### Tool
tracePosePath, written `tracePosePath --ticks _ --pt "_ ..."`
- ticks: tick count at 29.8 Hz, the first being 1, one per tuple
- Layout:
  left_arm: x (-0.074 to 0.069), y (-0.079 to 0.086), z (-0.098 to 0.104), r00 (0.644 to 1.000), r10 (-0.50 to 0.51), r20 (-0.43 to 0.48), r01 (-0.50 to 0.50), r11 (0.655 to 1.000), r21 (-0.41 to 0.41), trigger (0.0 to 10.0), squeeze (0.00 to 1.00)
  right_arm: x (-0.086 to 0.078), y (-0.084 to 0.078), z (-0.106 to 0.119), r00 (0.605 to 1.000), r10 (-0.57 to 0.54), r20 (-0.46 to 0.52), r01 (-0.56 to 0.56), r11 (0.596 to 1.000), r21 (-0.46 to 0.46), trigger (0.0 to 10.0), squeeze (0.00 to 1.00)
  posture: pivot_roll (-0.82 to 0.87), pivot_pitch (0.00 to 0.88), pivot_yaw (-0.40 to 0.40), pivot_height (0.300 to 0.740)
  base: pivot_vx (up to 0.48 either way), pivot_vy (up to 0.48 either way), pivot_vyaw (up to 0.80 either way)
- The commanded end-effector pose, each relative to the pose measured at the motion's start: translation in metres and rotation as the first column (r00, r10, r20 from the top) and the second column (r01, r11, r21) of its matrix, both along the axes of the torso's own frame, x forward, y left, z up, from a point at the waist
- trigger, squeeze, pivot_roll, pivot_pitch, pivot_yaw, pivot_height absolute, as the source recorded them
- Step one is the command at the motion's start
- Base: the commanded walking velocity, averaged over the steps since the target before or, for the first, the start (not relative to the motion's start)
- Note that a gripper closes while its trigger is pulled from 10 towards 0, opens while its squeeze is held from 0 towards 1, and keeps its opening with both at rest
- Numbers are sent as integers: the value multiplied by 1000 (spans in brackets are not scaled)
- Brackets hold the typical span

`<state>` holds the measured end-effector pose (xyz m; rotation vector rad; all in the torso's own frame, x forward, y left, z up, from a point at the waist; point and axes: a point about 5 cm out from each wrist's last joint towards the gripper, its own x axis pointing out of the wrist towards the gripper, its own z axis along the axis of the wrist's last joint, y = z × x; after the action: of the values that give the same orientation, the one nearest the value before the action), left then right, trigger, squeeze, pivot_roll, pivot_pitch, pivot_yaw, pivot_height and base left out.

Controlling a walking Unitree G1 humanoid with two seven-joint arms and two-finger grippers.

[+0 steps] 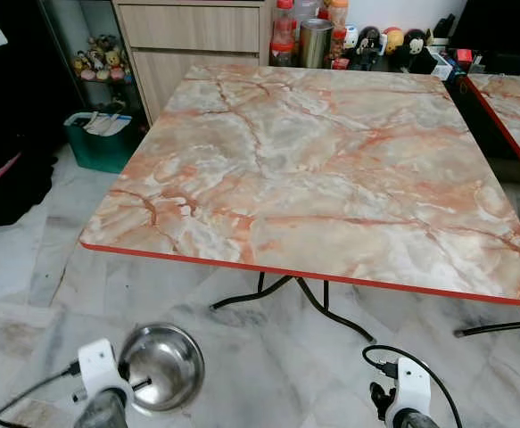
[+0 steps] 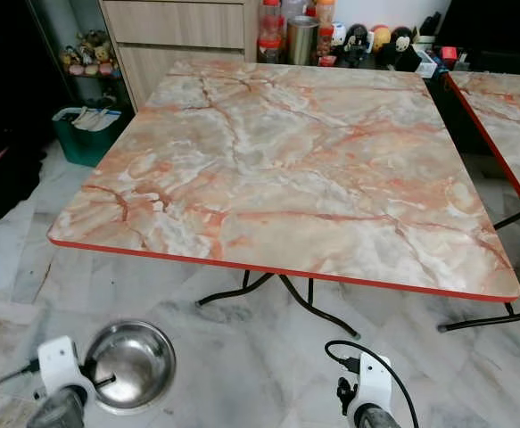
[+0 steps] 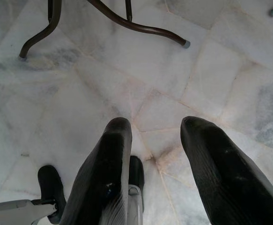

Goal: Setting the table

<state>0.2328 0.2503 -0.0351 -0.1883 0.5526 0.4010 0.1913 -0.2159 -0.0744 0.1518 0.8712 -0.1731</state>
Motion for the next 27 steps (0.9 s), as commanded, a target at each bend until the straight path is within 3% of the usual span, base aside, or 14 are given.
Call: tracePosePath --ticks 1,15,27 --pt "-2 0 -2 1000 16 -5 -16 1000 -3 10000 0 -5 1 -3 1000 -3 -19 3 1000 5 10000 0 90 34 -6 740 0 0 0" --pt "-5 2 -3 1000 25 -20 -25 1000 -7 10000 0 -5 1 -3 1000 -4 -20 5 1000 6 10000 0 93 39 -5 740 0 0 0" --pt "-5 10 -1 994 106 -7 -107 994 -12 10000 0 -5 1 -3 1000 -5 -20 6 1000 7 10000 0 100 47 -5 740 0 0 0"
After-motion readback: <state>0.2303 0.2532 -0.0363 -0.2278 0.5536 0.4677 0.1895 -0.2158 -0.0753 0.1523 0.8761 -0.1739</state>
